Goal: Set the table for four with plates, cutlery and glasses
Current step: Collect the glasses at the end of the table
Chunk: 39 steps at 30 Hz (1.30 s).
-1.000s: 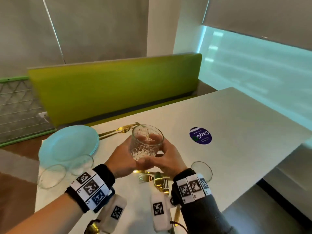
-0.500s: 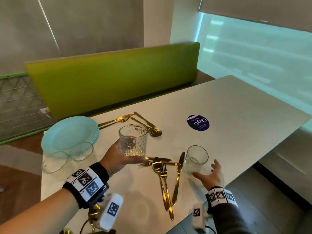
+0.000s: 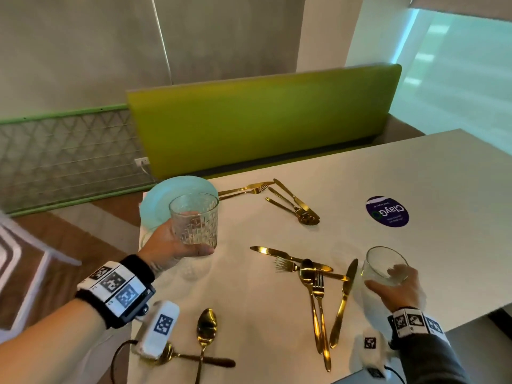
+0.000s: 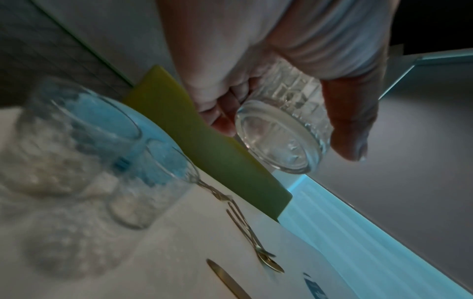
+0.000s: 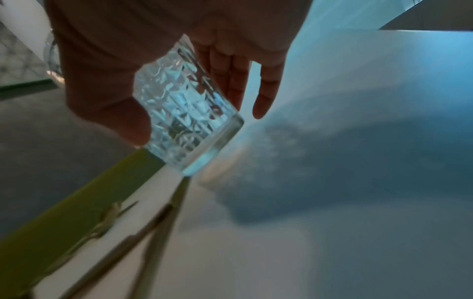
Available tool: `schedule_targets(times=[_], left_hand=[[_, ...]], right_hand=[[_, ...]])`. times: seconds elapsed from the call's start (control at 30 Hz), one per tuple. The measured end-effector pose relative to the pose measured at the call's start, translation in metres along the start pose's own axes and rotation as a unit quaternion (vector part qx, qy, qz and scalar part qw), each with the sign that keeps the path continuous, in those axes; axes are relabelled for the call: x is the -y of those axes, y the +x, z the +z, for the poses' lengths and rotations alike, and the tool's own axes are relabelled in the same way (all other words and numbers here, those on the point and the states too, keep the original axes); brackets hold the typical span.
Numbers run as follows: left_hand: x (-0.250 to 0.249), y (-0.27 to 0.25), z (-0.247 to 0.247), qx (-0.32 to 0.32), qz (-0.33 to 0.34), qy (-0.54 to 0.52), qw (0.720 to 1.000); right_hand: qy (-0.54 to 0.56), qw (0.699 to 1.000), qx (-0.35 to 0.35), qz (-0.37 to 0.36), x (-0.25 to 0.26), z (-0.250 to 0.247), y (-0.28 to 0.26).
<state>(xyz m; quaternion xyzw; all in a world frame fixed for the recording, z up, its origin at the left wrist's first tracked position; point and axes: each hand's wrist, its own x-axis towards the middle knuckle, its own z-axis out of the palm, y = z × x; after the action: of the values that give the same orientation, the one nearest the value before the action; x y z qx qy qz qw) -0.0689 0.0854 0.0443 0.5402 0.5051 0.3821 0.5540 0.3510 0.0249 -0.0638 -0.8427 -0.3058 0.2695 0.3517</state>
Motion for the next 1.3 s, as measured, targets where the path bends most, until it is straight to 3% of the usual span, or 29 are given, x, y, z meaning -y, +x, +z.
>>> schedule_targets(times=[0.07, 0.17, 0.3, 0.5, 0.9, 1.3], left_hand=[[0.005, -0.004, -0.018, -0.017, -0.003, 0.008, 1.0], [0.017, -0.015, -0.049, -0.044, -0.017, 0.053, 0.997], [0.039, -0.037, -0.077, -0.027, -0.055, 0.129, 0.99], [0.08, -0.054, -0.096, 0.025, -0.112, 0.22, 0.969], [0.138, -0.037, -0.094, 0.01, -0.163, 0.191, 0.968], [0.139, -0.028, -0.08, 0.01, -0.187, 0.194, 0.963]], right_hand=[[-0.002, 0.999, 0.001, -0.037, 0.02, -0.002, -0.012], [-0.017, 0.989, 0.084, -0.118, 0.063, 0.01, -0.041], [-0.065, 0.948, 0.234, -0.206, 0.11, 0.059, -0.088], [-0.134, 0.891, 0.357, -0.248, 0.133, 0.143, -0.137], [-0.186, 0.867, 0.396, -0.239, 0.136, 0.207, -0.151], [-0.202, 0.855, 0.407, -0.25, 0.133, 0.221, -0.148]])
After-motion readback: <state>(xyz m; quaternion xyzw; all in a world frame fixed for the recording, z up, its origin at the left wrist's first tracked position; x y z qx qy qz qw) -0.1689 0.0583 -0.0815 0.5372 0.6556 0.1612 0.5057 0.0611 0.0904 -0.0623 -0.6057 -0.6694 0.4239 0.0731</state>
